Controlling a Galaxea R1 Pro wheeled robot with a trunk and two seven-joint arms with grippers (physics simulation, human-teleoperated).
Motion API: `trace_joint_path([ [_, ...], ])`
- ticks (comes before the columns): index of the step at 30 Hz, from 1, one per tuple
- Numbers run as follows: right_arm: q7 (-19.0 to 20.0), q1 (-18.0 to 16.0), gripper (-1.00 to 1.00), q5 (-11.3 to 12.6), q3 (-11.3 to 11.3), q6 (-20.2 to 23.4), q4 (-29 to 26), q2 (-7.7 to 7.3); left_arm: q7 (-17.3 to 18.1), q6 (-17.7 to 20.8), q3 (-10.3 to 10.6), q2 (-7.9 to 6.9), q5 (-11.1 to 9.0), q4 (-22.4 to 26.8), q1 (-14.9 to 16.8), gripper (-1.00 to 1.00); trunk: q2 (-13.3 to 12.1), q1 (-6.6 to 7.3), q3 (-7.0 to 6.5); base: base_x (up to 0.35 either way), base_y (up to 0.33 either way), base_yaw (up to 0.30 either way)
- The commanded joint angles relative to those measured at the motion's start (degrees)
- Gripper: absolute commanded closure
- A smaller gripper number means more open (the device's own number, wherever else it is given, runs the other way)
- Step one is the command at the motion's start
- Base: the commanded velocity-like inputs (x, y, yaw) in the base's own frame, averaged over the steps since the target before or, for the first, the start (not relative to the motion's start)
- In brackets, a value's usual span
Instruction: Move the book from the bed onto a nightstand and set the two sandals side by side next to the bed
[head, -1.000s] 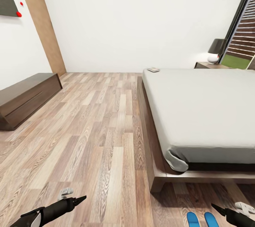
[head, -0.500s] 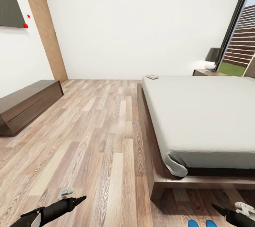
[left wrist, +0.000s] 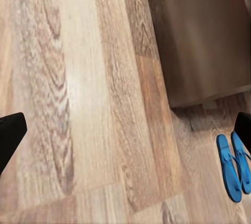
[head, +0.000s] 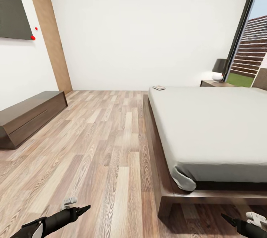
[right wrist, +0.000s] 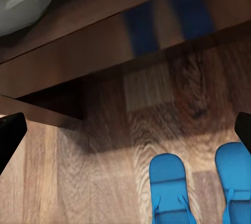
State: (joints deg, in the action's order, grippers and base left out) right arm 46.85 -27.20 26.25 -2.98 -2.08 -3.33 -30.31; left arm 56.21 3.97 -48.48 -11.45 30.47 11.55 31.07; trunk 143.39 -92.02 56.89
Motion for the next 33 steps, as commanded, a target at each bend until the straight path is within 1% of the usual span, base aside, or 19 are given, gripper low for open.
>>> trace_joint_path([
  [1,0.19,-0.04,-1.00,-0.32,-0.27,-0.21,0.08,-0.01,0.31,0.42,-0.47,0.02,0.38,0.05,0.04,-1.00,0.01,0.04,-0.17,0.000,0.000,0.000],
  [13,0.26,-0.04,-1.00,-0.38,-0.27,-0.20,0.08,-0.01,0.31,0.42,-0.47,0.03,0.38,0.05,0.04,-1.00,-0.15,0.35,-2.83,0.000,0.000,0.000],
  [33,0.26,-0.04,-1.00,-0.39,-0.27,-0.20,0.08,-0.01,0.31,0.42,-0.47,0.02,0.38,0.05,0.04,-1.00,-8.18,4.74,-6.42,0.000,0.000,0.000],
])
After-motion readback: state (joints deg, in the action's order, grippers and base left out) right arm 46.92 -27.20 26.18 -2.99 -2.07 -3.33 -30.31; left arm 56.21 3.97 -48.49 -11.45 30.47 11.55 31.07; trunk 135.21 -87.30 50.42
